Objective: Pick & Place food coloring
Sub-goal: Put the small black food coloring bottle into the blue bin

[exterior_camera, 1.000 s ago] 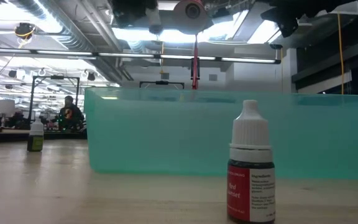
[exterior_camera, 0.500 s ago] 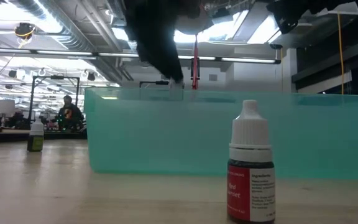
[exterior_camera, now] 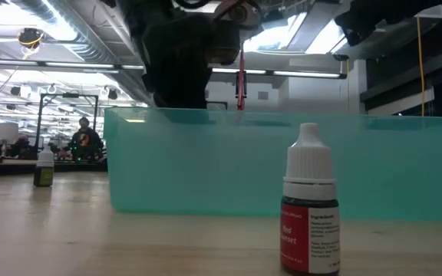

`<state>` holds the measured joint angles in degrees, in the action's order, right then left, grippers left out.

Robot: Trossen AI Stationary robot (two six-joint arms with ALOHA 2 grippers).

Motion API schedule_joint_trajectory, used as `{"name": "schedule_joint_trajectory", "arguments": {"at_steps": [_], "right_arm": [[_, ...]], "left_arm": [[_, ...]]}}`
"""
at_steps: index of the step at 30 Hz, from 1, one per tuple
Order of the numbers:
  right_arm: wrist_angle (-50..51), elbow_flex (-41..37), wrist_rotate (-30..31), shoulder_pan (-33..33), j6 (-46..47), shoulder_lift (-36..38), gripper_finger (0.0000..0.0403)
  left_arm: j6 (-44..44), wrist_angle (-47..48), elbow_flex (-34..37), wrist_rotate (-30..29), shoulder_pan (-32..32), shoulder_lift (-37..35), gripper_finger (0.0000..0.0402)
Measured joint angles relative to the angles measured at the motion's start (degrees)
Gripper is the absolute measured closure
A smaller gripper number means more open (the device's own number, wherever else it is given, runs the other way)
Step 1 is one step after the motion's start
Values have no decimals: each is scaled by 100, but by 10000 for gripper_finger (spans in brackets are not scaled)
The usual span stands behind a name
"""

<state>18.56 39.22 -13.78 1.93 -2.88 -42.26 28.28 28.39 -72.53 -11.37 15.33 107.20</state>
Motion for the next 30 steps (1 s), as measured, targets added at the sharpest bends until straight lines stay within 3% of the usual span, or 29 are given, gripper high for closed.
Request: {"name": "schedule_joint_trajectory", "arguments": {"at_steps": [17, 30], "right_arm": [[7, 0, 0, 0, -37, -2, 240], [7, 0, 0, -1, -26, 0, 240]], "left_arm": [[-301, 288, 0, -454, -13, -5, 345], [-610, 491, 17, -456, -164, 143, 345]]}}
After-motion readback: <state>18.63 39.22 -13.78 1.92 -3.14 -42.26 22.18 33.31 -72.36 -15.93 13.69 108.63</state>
